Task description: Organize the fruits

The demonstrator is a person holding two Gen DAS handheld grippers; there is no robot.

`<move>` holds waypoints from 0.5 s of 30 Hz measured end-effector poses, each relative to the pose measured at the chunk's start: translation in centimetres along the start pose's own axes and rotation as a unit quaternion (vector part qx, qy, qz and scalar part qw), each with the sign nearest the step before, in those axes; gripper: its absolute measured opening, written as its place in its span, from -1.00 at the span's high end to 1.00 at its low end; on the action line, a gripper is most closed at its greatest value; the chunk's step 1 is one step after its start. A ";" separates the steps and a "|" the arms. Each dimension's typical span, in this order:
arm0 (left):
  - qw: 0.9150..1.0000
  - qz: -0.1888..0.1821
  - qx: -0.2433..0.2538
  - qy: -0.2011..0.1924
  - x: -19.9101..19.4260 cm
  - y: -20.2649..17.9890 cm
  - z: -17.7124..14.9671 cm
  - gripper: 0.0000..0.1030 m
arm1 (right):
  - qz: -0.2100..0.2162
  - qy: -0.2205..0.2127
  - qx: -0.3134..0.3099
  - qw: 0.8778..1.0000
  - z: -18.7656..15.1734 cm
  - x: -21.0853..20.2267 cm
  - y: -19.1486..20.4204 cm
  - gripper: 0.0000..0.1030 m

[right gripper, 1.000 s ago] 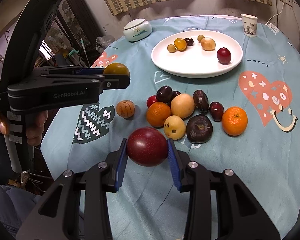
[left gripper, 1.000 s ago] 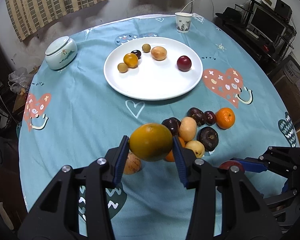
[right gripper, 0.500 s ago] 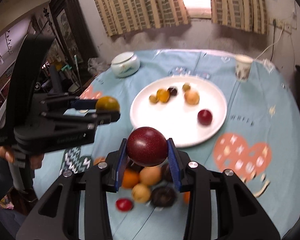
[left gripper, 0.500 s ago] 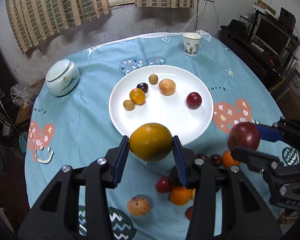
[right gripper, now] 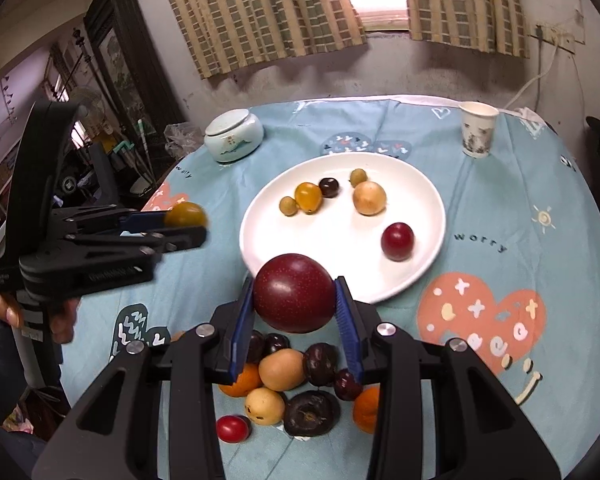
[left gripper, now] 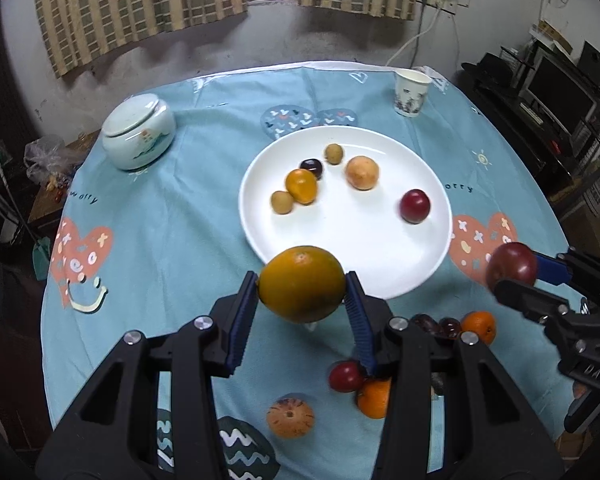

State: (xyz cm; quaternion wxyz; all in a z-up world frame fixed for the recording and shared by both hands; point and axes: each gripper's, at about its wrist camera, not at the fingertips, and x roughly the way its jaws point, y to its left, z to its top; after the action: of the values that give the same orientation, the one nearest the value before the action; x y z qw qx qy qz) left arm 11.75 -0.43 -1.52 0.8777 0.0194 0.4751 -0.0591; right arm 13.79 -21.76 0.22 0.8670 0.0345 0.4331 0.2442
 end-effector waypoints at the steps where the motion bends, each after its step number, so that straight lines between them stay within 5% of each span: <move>1: 1.000 0.002 -0.005 0.001 0.0 0.4 -0.1 0.14 | -0.004 0.002 0.005 1.000 -0.3 -0.1 -0.4 0.24; 9: 1.000 0.005 -0.010 0.016 0.2 1.1 -1.3 0.14 | -0.023 0.031 0.029 0.999 -3.5 -0.3 -2.0 0.24; 15: 1.000 -0.004 0.019 0.015 1.1 -1.4 -0.4 0.14 | -0.015 0.021 0.014 1.000 -2.1 0.6 -1.0 0.24</move>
State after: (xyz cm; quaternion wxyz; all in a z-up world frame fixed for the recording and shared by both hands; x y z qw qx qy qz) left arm 11.85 -1.85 -2.61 0.8700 0.0353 0.4867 -0.0710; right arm 12.85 -22.65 -1.79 0.8609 0.0351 0.4547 0.2257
